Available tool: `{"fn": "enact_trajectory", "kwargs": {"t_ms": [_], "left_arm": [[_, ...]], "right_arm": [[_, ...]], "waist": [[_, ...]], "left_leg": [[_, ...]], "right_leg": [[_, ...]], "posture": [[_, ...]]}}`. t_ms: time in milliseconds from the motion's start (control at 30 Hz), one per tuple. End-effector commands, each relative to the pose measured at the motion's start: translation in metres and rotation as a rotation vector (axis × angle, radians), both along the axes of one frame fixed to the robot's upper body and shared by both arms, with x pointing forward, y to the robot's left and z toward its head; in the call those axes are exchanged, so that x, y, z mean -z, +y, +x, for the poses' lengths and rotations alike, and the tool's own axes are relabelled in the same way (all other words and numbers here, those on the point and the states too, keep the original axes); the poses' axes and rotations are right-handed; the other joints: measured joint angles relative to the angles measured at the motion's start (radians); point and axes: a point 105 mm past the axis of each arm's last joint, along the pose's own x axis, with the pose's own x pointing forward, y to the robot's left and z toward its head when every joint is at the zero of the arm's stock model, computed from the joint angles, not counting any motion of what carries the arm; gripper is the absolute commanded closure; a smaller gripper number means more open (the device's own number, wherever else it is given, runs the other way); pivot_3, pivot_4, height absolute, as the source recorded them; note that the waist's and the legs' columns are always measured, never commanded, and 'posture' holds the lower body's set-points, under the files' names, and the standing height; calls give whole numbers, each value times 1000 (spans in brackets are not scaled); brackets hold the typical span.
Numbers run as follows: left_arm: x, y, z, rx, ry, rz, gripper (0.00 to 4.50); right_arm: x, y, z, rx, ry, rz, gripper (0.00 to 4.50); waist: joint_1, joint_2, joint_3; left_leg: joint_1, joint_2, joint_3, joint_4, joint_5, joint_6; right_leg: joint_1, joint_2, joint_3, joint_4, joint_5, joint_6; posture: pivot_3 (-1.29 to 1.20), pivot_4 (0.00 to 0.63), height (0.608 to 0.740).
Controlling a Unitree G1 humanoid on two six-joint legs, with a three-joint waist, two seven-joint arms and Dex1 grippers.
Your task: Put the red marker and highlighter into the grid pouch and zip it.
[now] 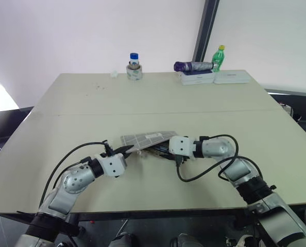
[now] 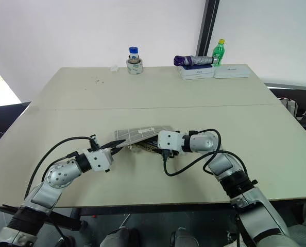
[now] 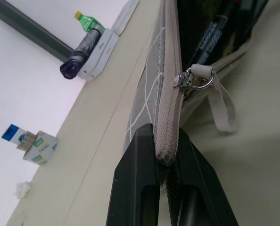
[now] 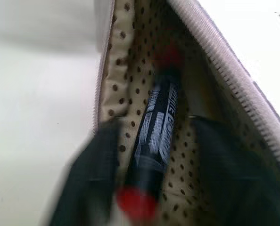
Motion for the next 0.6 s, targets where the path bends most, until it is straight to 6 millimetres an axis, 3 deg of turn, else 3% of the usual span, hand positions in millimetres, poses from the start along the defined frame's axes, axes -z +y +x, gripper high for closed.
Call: {"fn": "enact_trajectory", "kwargs": {"t_ms": [33,300,400,467,500,600], "left_arm": [[-15,3,0,-21,-41,-57,4500],[-15,7,3,-46,1,-105,4500],[-19,9,9,-65,11,-124,4500],[-20,9,13,-76,13,-121,4500],[-21,9,14,-76,13,-116,4500],[-15,-5,11,-30,32,-95,4500]], "right_arm": [[-30,-10,-8,5,46,167,1205],[-51,-56,-23,87,194,255,1205],[-60,-56,-30,94,267,381,1205],[-61,-47,-45,72,437,509,1205],[-58,-43,-53,59,516,543,1205],[-13,-29,-82,66,742,518,1205]], "waist": [[1,0,0],[1,0,0],[-1,0,0],[1,0,0],[1,0,0],[6,-2,-1]], "left_leg": [[0,0,0,0,0,0],[1,0,-2,1,-3,5],[1,0,-3,0,-3,6],[0,0,-3,0,-3,6],[0,0,-3,0,-3,6],[1,0,-4,0,-4,6]], "right_leg": [[0,0,0,0,0,0],[2,-1,0,0,0,0],[1,-1,0,0,0,0],[1,-1,0,0,0,0],[1,-1,0,0,0,0],[3,-1,-1,-1,0,0]], "posture": [[0,150,740],[0,150,740],[0,150,740],[0,150,740],[0,150,740],[0,150,740]]}}
